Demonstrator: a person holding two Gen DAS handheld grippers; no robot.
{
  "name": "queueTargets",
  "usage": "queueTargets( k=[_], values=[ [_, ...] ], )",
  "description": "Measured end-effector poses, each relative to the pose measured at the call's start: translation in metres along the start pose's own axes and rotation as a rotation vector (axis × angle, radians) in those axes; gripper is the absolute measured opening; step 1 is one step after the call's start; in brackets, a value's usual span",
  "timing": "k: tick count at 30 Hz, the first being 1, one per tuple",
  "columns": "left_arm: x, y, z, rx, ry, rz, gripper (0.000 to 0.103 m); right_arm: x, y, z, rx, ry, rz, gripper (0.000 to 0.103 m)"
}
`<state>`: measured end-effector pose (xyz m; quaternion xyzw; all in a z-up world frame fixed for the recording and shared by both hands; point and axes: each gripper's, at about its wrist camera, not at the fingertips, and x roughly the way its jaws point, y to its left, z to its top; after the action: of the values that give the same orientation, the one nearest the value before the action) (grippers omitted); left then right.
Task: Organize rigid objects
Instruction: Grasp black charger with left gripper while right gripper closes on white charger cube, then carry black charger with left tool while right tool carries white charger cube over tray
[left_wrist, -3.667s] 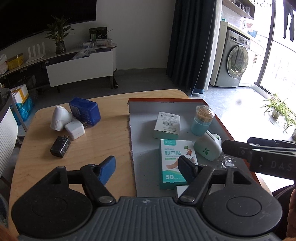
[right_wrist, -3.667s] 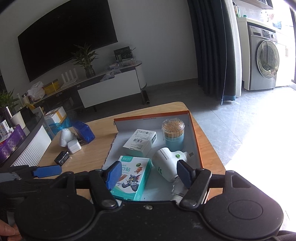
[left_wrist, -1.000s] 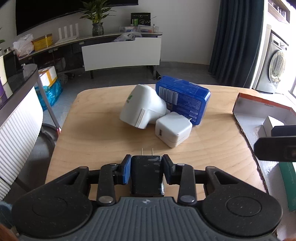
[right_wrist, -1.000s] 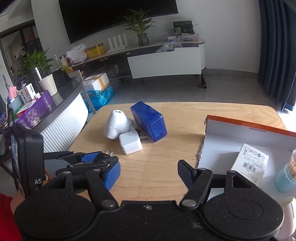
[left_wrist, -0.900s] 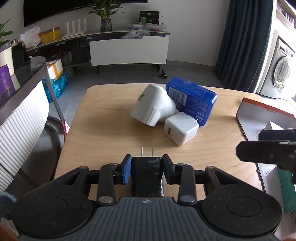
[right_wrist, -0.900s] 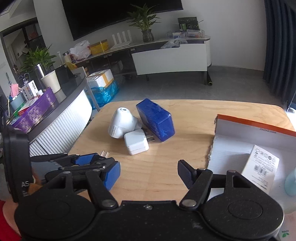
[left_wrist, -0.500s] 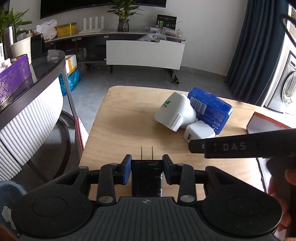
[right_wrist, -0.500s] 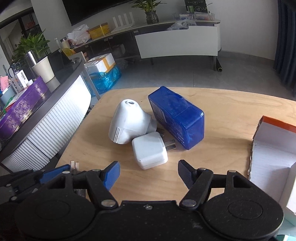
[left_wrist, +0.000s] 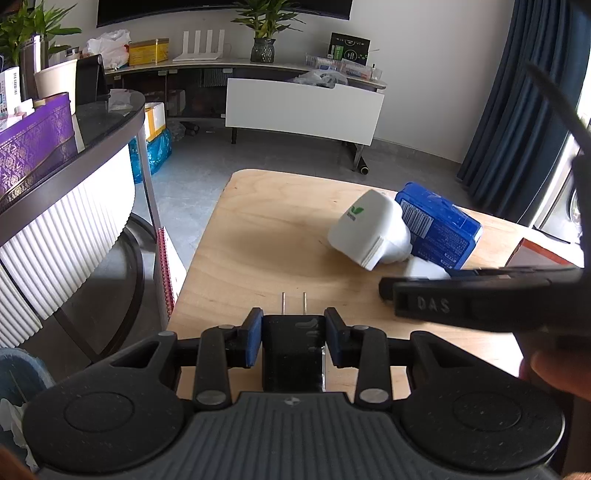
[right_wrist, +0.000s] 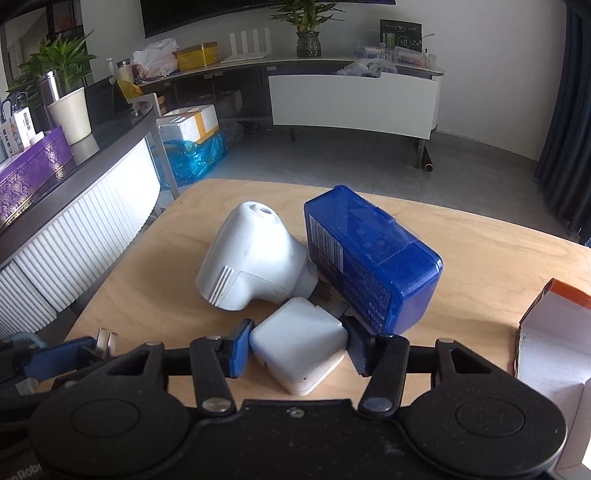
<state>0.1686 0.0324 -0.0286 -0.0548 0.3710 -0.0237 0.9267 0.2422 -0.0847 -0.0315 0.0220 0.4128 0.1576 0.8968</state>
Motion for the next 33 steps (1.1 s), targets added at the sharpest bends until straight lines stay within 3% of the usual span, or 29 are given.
queueTargets(
  k=[7,19,33],
  values=[
    [-0.013,-0.007,-0.005,0.017,-0.015,-0.024,0.036,-0.042,-0.007,-0.018,0.031,-0.002,0.033,0.064],
    [-0.062,-0.030,-0.020,0.045,-0.037,-0.055,0.036,-0.144,-0.013,-0.054,0.075,-0.099,0.059,0.064],
    [-0.100,-0.055,-0.029,0.059,-0.058,-0.055,0.036,-0.202,-0.022,-0.083,0.083,-0.147,0.052,0.064]
  ],
)
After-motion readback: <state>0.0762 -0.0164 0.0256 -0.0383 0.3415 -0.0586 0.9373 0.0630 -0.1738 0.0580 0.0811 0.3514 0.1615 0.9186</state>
